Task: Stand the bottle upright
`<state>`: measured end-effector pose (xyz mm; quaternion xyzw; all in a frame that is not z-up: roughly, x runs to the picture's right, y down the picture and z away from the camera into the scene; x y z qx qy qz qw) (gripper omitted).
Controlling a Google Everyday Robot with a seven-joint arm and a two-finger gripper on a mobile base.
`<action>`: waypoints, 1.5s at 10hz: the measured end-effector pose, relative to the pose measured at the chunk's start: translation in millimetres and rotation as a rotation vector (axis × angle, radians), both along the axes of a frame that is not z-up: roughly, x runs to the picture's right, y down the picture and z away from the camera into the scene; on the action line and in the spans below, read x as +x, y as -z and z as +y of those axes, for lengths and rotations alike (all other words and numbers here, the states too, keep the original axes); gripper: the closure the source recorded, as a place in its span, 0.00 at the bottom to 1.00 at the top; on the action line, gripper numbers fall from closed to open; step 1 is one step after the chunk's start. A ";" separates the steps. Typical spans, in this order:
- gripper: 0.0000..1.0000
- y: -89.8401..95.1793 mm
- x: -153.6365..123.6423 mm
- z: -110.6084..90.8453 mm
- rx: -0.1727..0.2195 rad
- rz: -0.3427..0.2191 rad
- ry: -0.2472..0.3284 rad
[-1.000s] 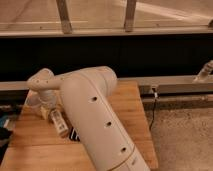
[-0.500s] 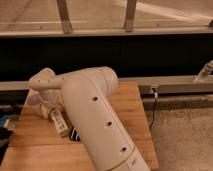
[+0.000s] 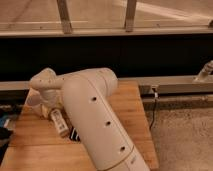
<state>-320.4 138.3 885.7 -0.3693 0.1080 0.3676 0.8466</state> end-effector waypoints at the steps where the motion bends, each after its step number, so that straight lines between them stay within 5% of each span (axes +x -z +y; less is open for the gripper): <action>1: 0.37 -1.5 -0.2 -0.4 0.000 -0.001 0.002; 7: 0.95 3.7 -0.3 0.9 0.004 0.017 0.058; 11: 1.00 15.9 4.3 -12.2 0.036 0.010 0.026; 15: 1.00 43.7 16.8 -48.0 0.108 -0.067 -0.094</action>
